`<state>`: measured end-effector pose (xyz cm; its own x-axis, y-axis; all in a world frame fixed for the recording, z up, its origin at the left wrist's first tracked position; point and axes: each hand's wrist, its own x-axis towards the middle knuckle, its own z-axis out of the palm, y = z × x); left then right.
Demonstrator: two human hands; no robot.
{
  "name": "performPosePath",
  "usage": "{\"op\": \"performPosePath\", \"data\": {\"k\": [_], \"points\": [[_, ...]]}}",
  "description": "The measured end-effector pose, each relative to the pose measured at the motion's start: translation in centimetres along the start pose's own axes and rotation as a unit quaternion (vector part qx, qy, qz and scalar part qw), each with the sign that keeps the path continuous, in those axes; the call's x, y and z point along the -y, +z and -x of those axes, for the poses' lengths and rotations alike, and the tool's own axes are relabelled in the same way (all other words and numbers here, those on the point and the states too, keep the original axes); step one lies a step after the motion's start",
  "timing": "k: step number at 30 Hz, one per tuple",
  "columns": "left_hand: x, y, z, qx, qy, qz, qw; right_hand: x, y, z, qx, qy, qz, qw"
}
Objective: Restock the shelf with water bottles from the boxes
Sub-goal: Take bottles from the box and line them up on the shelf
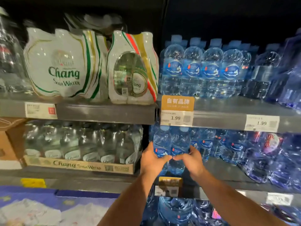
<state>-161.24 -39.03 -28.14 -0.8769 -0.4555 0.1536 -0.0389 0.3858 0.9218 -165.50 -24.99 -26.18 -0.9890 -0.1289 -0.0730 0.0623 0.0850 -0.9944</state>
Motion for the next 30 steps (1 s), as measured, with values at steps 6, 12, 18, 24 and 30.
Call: {"op": "performPosePath", "data": {"k": [6, 12, 18, 24, 30], "points": [[1.1, -0.3, 0.2, 0.020, -0.014, 0.032, 0.999, -1.4, -0.4, -0.6, 0.013, -0.009, -0.011, 1.000], [3.1, 1.2, 1.4, 0.018, -0.013, -0.019, 1.000, -4.6, 0.4, -1.0, -0.013, 0.011, 0.076, 0.997], [3.3, 1.2, 1.4, -0.015, -0.056, -0.019, 0.998, -3.0, 0.6, 0.6, -0.058, 0.043, 0.095, 0.993], [2.8, 1.4, 1.1, -0.030, -0.072, -0.051, 0.996, -3.4, -0.1, -0.3, -0.039, 0.047, 0.096, 0.994], [2.3, 1.3, 1.4, -0.025, -0.078, -0.077, 0.994, -3.1, -0.4, 0.1, -0.021, 0.040, 0.141, 0.989]]}}
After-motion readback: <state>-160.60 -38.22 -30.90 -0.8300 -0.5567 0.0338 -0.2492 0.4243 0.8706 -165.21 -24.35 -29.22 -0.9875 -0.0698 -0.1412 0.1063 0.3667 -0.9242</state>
